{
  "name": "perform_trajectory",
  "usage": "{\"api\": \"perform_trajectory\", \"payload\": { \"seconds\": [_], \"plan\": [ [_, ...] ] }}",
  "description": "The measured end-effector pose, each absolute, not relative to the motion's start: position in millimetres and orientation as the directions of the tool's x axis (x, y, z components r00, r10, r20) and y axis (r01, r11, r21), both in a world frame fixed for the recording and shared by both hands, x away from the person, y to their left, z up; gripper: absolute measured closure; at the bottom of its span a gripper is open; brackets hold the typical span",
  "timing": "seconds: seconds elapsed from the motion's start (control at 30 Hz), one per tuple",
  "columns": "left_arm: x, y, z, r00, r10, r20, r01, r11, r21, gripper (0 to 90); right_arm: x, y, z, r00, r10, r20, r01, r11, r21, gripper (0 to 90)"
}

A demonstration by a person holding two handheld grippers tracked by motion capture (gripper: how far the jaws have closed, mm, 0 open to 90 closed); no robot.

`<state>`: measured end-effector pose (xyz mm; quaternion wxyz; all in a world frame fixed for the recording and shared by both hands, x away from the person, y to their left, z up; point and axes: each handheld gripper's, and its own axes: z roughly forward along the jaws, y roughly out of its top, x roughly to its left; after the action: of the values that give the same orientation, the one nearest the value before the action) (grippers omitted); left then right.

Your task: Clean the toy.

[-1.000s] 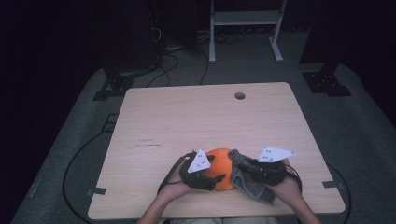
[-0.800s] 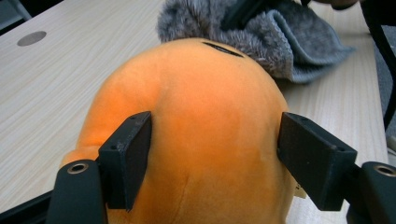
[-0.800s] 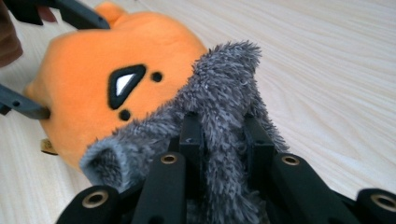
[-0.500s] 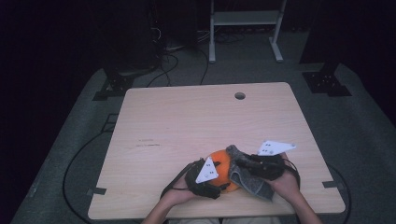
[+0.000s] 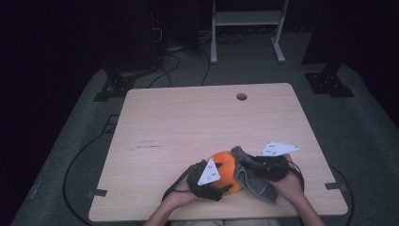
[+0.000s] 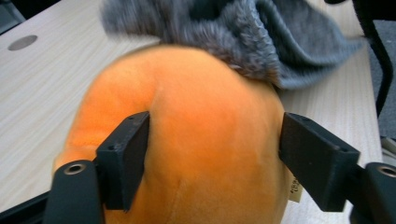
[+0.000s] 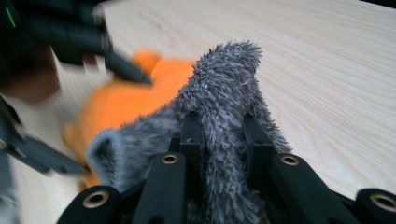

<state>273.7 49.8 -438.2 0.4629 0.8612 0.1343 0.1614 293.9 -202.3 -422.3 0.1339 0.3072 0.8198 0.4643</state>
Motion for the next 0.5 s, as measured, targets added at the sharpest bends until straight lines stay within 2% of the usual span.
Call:
{"api": "perform_trajectory", "payload": {
  "seconds": [0.13,0.23,0.3,0.37,0.43,0.5],
  "plan": [
    [282,65,-419,0.898,0.430,0.090,0.124,-0.443,0.888,16.2,291,-204,-425,-0.783,0.621,0.044,0.361,0.396,0.844,73.9],
    [290,71,-419,0.872,0.485,0.069,0.173,-0.438,0.882,11.1,287,-210,-427,-0.790,0.611,0.048,0.359,0.397,0.845,73.9],
    [294,69,-429,0.873,0.486,0.037,0.224,-0.468,0.855,9.8,286,-213,-427,-0.792,0.609,0.051,0.360,0.398,0.844,73.8],
    [293,67,-435,0.885,0.466,0.013,0.230,-0.460,0.858,15.7,287,-215,-428,-0.793,0.606,0.065,0.368,0.393,0.843,73.7],
    [289,64,-435,0.890,0.454,0.035,0.201,-0.461,0.864,21.5,289,-219,-429,-0.786,0.615,0.061,0.376,0.397,0.837,73.4],
    [287,61,-434,0.892,0.448,0.057,0.179,-0.468,0.865,23.6,292,-224,-430,-0.771,0.634,0.061,0.394,0.399,0.828,73.4]
  ]
}}
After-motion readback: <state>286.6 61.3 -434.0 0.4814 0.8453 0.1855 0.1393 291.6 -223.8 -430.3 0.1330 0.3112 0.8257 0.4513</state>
